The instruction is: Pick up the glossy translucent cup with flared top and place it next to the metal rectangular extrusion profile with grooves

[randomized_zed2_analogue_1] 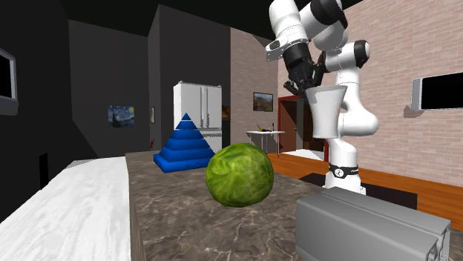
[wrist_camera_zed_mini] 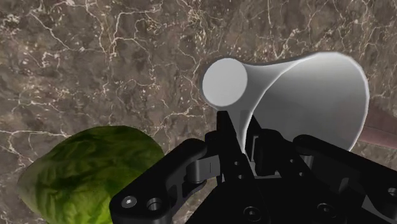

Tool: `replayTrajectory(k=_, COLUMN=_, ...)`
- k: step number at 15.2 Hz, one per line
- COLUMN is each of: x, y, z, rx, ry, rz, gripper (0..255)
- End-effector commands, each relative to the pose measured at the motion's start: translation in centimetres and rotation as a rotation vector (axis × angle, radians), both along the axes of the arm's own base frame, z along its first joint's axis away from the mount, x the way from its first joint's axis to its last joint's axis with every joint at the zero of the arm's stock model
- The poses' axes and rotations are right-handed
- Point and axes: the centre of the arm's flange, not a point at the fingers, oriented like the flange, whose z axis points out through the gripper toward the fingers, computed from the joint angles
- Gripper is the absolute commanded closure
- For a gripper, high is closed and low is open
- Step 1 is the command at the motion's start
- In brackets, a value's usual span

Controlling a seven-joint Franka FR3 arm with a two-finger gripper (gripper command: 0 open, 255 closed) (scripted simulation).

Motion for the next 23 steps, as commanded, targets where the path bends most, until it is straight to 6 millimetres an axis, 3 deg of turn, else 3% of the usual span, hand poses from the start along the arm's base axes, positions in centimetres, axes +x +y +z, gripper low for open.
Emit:
replayTrajectory(k=1, x=-0.3, y=2.8, z=0.3, rx=0.000, ry=0.000, rz=-0.001, gripper=255)
replayTrajectory(k=6, x=-1.1, y=9.9, z=0.8, rx=0.000, ry=0.000, rz=-0.001, gripper=255)
replayTrajectory(k=23, x=-1.1, y=9.9, z=-8.2, rx=0.000, ry=0.000, rz=-0.001, gripper=255)
